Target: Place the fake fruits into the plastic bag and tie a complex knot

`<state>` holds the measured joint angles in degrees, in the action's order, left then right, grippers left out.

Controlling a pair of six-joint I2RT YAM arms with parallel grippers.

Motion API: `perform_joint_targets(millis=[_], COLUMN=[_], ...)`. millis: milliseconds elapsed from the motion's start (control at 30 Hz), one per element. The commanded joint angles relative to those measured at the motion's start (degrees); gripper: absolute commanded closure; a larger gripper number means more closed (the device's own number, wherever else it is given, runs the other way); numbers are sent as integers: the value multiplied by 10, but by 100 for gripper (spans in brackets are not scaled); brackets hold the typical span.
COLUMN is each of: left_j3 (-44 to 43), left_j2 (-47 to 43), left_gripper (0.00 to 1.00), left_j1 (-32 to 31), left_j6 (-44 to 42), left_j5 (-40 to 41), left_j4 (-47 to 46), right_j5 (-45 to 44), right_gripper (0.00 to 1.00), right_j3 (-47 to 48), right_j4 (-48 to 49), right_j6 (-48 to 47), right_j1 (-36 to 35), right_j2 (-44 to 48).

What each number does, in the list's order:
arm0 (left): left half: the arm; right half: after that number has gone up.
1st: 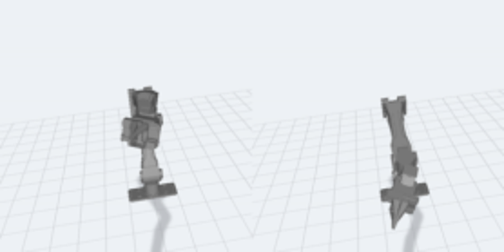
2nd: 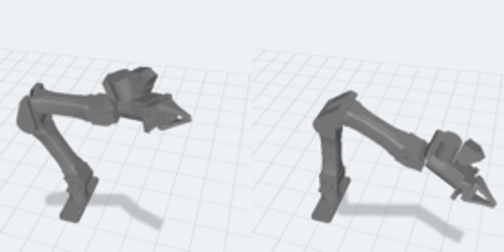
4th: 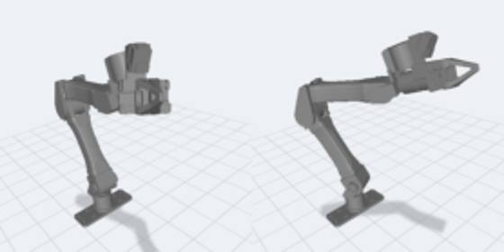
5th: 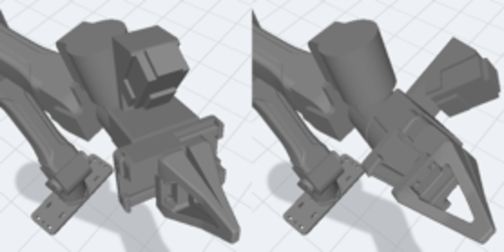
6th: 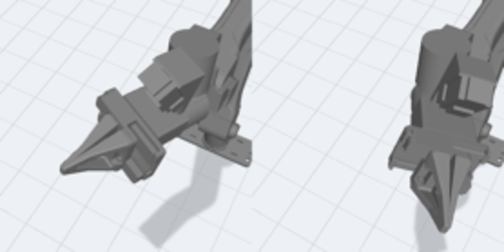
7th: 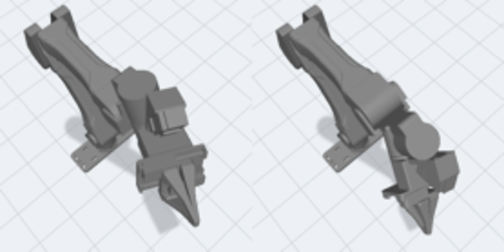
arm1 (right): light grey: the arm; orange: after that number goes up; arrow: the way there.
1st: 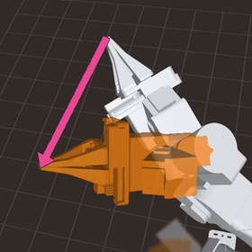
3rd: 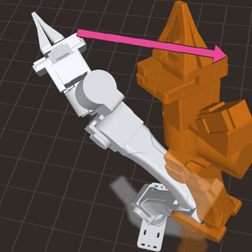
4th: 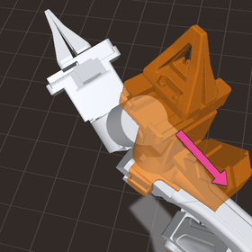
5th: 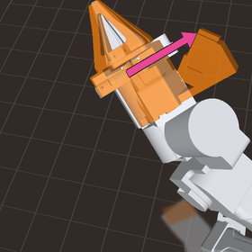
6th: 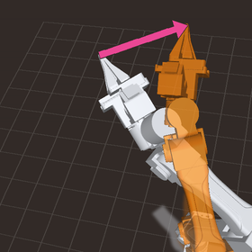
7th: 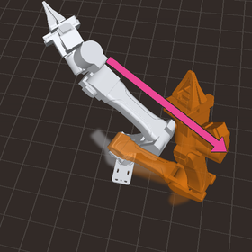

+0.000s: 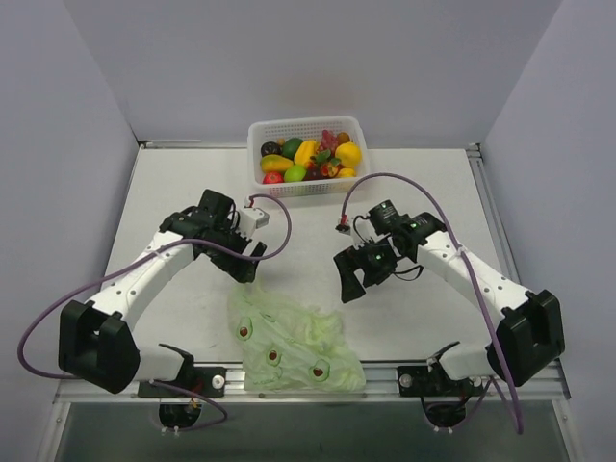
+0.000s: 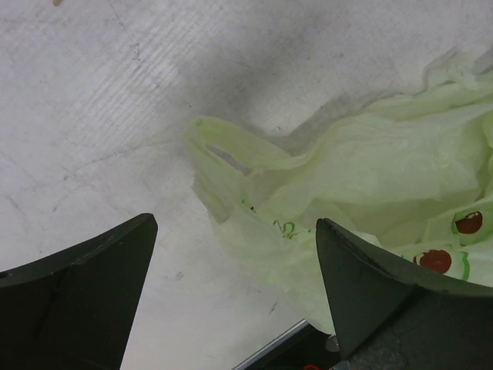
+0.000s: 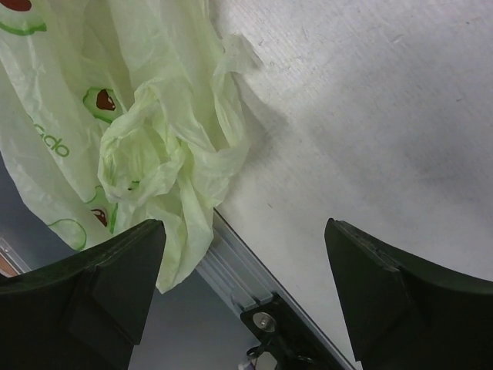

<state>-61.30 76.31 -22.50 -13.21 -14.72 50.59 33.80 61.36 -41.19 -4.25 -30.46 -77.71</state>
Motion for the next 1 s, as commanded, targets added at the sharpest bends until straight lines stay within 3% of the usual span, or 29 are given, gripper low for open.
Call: perform_joint_targets(millis=[0,200,300,367,400,433,467,500,867,900,967], left_j3=[0,11,15,14,9,5,-7,-13,-58,-56,-49], left_j2=[8,60,85,99,102,103,99,94,-76,-91,-103], left_gripper=[4,18,39,59,67,76,95,100,100,100,100], left_j1=[-3,-3,-1,3,4,10,12,14,39,40,39], left_j6=[27,42,44,52,54,56,57,70,129,129,157], left_j5=[33,35,33,27,21,10,3,-7,-71,-74,-88], left_j4=[-78,-105,-117,-120,-121,-120,-120,-117,-107,-107,-113], right_j5=[-15,-8,7,18,23,25,19,12,-55,-68,-111], right_gripper=[12,10,12,28,52,64,79,100,100,96,75], right_j3=[-19,-20,-18,-18,-18,-14,-12,-5,103,108,117], right_j4=[51,102,110,112,111,114,114,113,112,110,102], right_j6=[12,27,30,28,27,25,21,13,-86,-95,-100], right_j1=[-35,-87,-103,-116,-118,-117,-116,-114,5,5,6], right_j2=[-20,-93,-127,-147,-151,-156,-155,-153,16,21,23])
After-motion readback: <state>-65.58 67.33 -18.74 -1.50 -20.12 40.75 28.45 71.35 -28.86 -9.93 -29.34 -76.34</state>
